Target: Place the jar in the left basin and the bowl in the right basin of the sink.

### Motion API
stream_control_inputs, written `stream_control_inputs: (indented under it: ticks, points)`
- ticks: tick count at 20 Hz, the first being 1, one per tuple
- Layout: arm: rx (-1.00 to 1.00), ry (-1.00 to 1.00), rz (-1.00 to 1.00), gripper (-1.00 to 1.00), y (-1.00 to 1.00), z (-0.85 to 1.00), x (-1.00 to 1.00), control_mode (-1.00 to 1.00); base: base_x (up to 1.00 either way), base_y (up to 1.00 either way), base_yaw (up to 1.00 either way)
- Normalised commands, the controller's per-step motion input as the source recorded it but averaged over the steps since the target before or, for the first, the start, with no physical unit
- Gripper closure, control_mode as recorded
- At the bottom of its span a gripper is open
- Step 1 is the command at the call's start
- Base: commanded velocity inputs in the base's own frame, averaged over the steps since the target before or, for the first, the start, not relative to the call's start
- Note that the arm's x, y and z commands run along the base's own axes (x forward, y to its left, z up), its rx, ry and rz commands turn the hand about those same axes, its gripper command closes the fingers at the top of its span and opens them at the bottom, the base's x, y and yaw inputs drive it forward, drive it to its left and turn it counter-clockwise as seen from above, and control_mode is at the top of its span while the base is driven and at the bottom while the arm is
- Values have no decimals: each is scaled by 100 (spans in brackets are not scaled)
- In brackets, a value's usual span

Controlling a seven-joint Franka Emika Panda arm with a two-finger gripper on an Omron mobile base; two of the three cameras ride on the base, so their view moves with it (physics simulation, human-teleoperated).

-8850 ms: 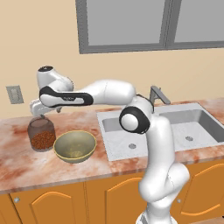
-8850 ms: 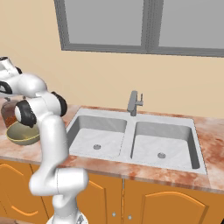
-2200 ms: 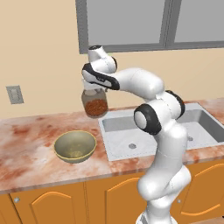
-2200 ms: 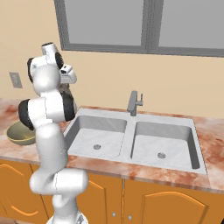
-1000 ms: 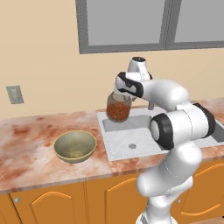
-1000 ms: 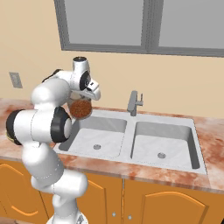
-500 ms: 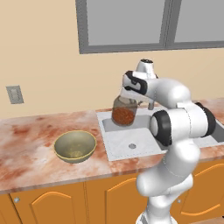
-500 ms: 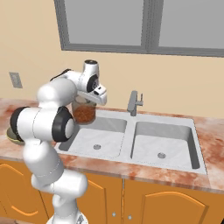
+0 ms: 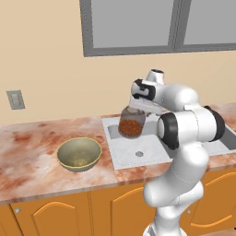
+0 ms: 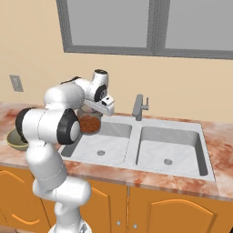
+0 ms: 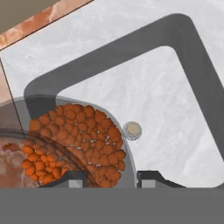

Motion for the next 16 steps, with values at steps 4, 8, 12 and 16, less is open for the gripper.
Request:
stream_control_inputs:
  ticks: [4,8,12,16]
  points:
    - [0,0,-3,100,-1,-39,1,-100,0,0,0]
    - [0,10,-4,100,0,-38,6,-100,0,0,0]
    - [0,10,-2,100,0,-40,13,-100,0,0,0]
    - [0,3,-1,100,3,-32,22,-100,0,0,0]
